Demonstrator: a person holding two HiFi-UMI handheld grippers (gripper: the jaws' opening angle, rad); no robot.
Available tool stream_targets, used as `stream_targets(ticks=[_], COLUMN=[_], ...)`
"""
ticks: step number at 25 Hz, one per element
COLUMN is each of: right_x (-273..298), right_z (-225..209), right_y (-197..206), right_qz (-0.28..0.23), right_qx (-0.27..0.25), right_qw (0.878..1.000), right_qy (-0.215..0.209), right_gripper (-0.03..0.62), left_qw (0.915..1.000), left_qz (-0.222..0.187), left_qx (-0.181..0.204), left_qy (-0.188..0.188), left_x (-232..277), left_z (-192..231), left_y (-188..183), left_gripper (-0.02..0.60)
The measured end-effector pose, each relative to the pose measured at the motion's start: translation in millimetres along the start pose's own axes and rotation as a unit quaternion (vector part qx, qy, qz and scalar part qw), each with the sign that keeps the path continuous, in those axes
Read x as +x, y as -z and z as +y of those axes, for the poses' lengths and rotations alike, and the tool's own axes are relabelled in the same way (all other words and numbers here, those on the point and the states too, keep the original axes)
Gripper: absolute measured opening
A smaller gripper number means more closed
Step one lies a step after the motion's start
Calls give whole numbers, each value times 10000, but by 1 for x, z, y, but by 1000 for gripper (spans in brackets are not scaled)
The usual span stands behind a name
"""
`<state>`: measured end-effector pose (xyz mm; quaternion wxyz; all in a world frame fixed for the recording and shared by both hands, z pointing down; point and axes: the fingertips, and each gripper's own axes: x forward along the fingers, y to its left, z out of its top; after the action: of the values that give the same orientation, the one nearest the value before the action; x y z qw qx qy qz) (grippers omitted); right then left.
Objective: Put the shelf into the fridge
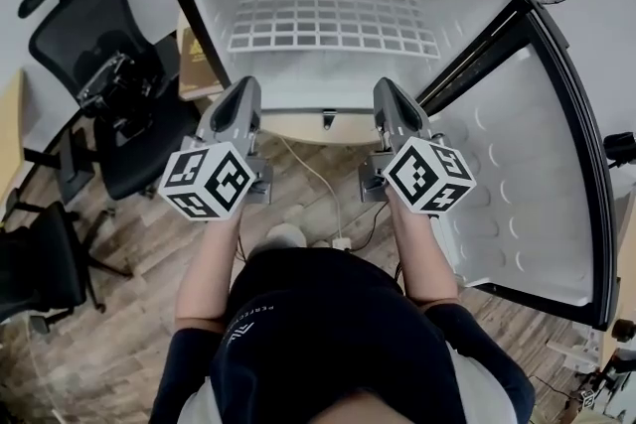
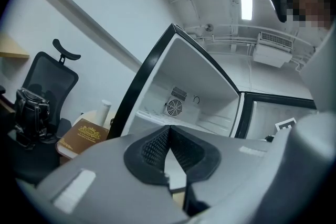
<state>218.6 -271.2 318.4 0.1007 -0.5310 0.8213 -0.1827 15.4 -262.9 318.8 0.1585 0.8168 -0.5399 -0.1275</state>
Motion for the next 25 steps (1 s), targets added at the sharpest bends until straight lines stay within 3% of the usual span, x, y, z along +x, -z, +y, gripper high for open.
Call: stream_targets(ticks=[11,25], right_x=[-6,-4], right_z=[2,6], right_y=[11,10], right_qz=[271,280], right_qx=[-326,-338], right_qw=[9991,9990], right_qy=[-32,-23], right_gripper=[0,0], left_qw=[9996,9994], left_qz=[188,223], left_qx=[157,113], left_qy=[-172,-235], left_x=[-18,-27], left_z=[21,34], left_y=[1,-2], left_gripper=[15,15])
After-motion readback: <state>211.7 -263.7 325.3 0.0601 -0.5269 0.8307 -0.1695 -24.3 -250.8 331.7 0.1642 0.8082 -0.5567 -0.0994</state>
